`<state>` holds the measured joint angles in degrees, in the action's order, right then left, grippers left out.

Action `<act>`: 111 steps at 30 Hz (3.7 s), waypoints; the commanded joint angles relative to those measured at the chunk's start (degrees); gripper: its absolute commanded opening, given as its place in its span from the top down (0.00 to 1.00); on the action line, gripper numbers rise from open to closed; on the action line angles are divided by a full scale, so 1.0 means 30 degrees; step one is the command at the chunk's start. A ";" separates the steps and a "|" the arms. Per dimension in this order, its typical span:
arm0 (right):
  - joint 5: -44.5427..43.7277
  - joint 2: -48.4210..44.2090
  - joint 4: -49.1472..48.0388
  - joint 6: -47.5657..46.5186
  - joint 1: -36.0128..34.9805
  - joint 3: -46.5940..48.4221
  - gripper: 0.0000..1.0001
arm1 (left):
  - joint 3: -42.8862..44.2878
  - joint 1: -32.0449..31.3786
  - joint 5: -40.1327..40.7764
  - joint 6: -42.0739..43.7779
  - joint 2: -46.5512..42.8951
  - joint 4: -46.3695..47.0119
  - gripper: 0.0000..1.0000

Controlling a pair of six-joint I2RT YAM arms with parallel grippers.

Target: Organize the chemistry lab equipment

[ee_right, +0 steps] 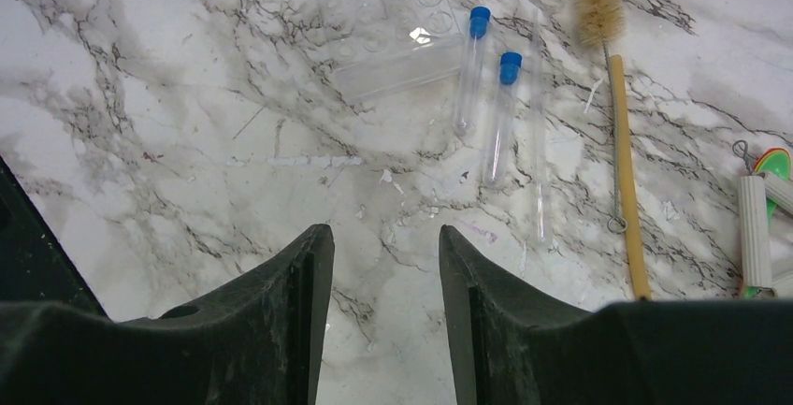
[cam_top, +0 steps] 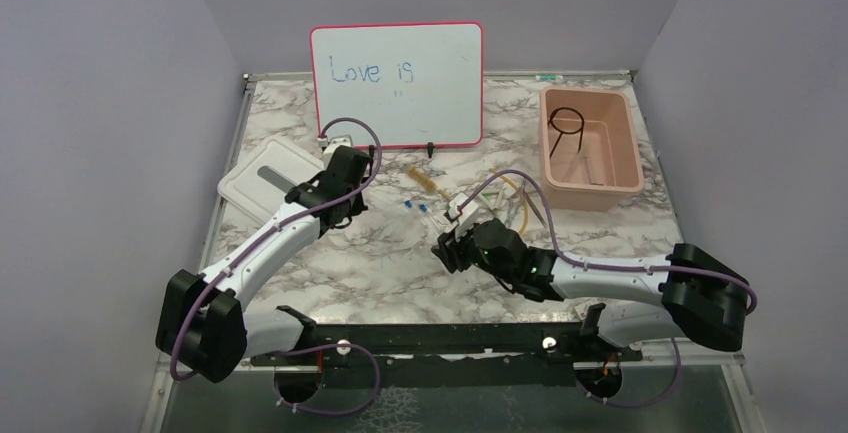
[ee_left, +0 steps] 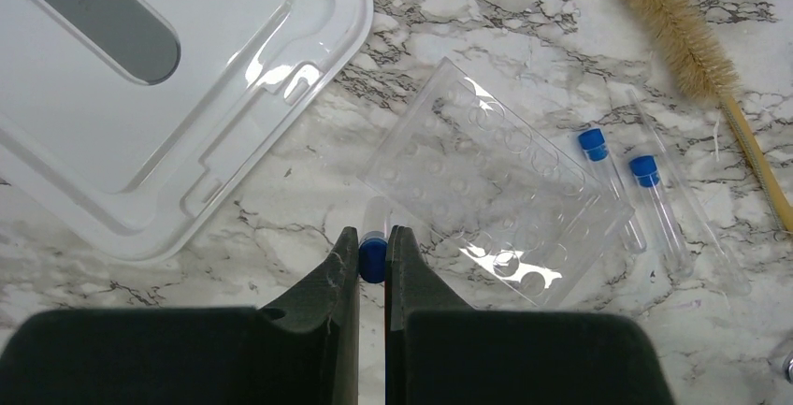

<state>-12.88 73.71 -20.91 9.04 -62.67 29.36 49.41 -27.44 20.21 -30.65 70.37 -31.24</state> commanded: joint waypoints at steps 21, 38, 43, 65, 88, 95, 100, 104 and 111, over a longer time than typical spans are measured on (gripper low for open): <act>-0.0834 0.0533 0.0280 0.0239 -0.0085 0.0755 0.51 | 0.0802 0.0036 0.0042 0.0462 0.0248 0.0450 1.00; -0.0409 0.0694 0.0515 0.0164 -0.0085 0.0934 0.52 | 0.0026 0.0036 -0.0599 0.0294 0.1594 0.1257 1.00; -0.0528 0.0685 0.0549 0.0152 -0.0085 0.0940 0.52 | -0.0001 0.0036 -0.0746 0.0403 0.2208 0.1281 1.00; -0.0775 0.0296 0.0636 0.0173 -0.0085 0.0876 0.52 | -0.0085 0.0036 -0.0839 -0.0082 0.2419 0.1769 0.73; -0.1213 0.0024 0.0892 0.0298 -0.0081 0.0883 0.52 | 0.0573 0.0124 0.1310 0.0170 0.1774 0.0707 0.54; -0.1184 0.0034 0.0900 0.0298 -0.0085 0.0876 0.52 | 0.0584 0.0189 0.1516 0.0243 0.1777 0.0626 0.54; -0.1198 0.0030 0.0915 0.0298 -0.0085 0.0898 0.52 | 0.0776 0.0183 0.1347 0.0297 0.1683 0.0614 0.53; -0.1469 0.0027 0.0946 0.0423 -0.0081 0.0905 0.52 | 0.1175 0.0182 0.0850 0.0502 0.1502 0.0599 0.48; -0.3782 0.0533 0.2254 0.2027 -0.0059 0.1837 0.52 | 0.2180 0.0182 -0.0034 0.0755 -0.0178 0.0697 0.43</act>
<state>-17.41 74.87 -17.61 11.09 -62.67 31.05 52.88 -27.31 22.11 -29.30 74.83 -29.76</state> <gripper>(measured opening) 0.484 0.563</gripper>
